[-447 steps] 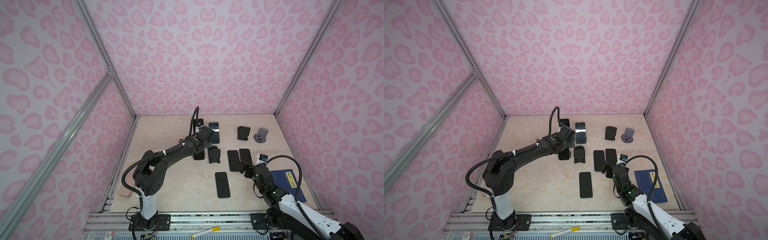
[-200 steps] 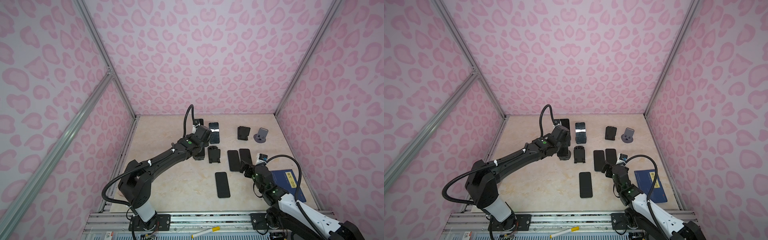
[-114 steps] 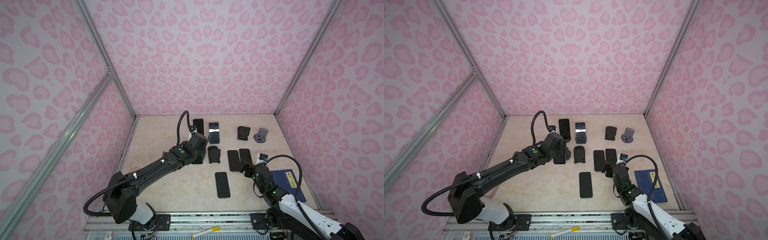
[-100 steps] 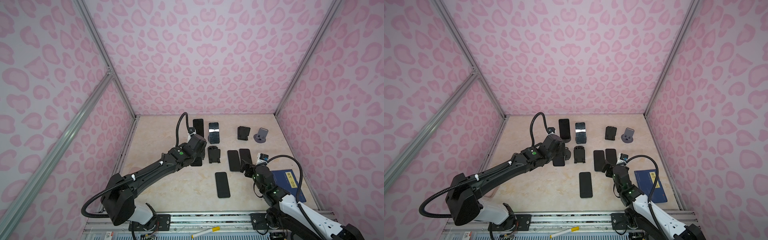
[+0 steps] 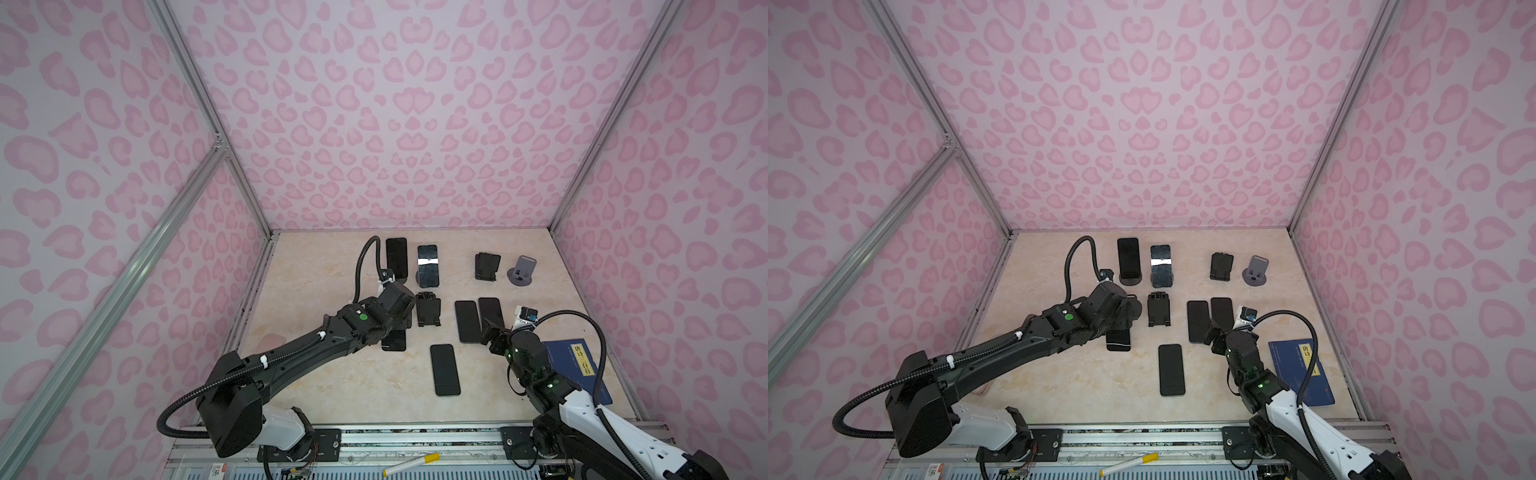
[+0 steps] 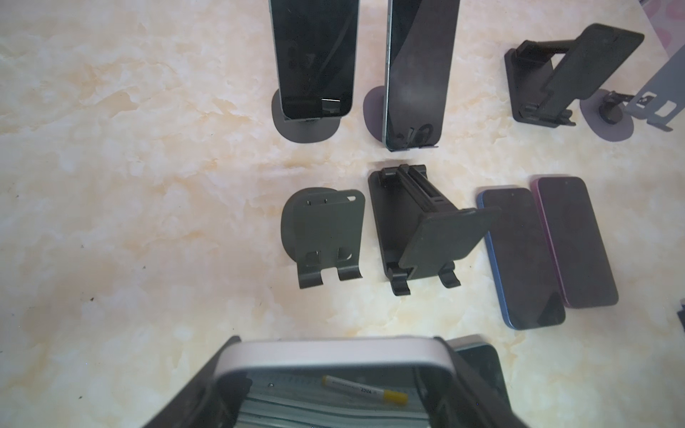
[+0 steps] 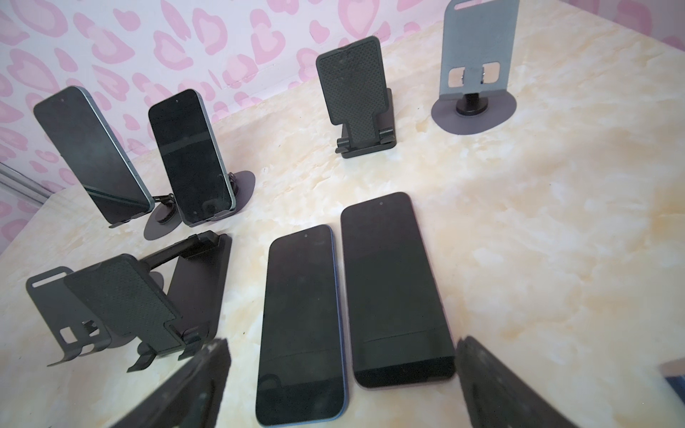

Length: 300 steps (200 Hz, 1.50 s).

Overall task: Remove the phone from the phone stand
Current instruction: 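Carry the white-framed phone nearer the robot and lower it beside the grey-green phone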

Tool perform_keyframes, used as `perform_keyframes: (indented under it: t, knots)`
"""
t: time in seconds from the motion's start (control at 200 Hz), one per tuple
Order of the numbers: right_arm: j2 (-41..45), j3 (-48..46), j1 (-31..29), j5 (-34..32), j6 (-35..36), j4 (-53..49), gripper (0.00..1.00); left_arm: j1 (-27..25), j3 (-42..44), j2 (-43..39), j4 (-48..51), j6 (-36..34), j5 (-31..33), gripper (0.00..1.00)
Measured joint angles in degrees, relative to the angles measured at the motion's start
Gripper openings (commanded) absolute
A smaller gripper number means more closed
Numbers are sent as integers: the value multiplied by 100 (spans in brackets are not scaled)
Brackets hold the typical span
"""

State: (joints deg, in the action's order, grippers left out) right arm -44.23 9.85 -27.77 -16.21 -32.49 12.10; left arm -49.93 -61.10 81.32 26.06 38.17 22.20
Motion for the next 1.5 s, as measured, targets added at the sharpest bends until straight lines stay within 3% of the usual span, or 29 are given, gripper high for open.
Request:
perform_keyframes:
  t: [0.325, 0.875, 1.5]
  knots:
    - [-11, 0, 0, 22, -2, 0, 97, -138, 199, 42, 212, 295, -234, 64]
    - [238, -4, 0, 35, -4, -155, 97, -651, -33, 933, 293, 984, -940, 63]
    - [439, -48, 2, 13, -7, -260, 96, -708, -258, 1714, 258, 1620, -1298, 62]
